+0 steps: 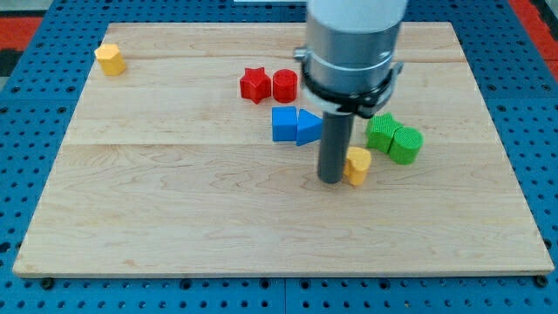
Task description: Push the yellow hexagon into the yellow heart
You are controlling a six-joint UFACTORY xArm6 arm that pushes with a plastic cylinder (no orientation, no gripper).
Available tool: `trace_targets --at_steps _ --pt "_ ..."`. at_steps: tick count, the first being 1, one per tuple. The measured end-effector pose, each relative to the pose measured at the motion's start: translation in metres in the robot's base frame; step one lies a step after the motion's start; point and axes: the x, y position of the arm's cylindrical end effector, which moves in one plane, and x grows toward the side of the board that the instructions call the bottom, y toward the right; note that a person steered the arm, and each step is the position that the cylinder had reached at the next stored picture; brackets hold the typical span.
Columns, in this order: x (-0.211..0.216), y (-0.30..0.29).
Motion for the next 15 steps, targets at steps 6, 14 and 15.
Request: trace_targets --at_steps 6,14,15 --pt "-0.24 -0.222" --pt "-0.216 -0.342" --pt "-0.197 -0.346"
